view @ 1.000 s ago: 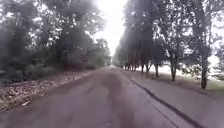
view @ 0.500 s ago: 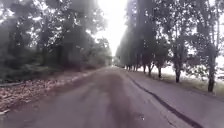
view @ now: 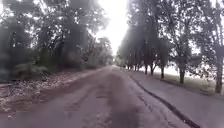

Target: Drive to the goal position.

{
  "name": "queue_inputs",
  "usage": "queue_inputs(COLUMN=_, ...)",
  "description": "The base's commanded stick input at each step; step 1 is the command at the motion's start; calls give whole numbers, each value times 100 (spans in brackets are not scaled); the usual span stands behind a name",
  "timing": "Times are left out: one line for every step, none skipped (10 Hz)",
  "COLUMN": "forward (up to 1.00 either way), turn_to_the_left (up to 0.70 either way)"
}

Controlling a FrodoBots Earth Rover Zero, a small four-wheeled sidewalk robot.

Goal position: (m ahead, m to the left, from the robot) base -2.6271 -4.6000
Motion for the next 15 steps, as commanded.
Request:
queue_inputs(forward=85, turn_to_the_left=0)
queue_inputs(forward=85, turn_to_the_left=0)
queue_inputs(forward=85, turn_to_the_left=0)
queue_inputs(forward=85, turn_to_the_left=0)
queue_inputs(forward=85, turn_to_the_left=0)
queue_inputs(forward=85, turn_to_the_left=0)
queue_inputs(forward=85, turn_to_the_left=0)
queue_inputs(forward=85, turn_to_the_left=0)
queue_inputs(forward=85, turn_to_the_left=0)
queue_inputs(forward=85, turn_to_the_left=0)
queue_inputs(forward=85, turn_to_the_left=0)
queue_inputs(forward=85, turn_to_the_left=0)
queue_inputs(forward=85, turn_to_the_left=0)
queue_inputs(forward=85, turn_to_the_left=0)
queue_inputs(forward=85, turn_to_the_left=0)
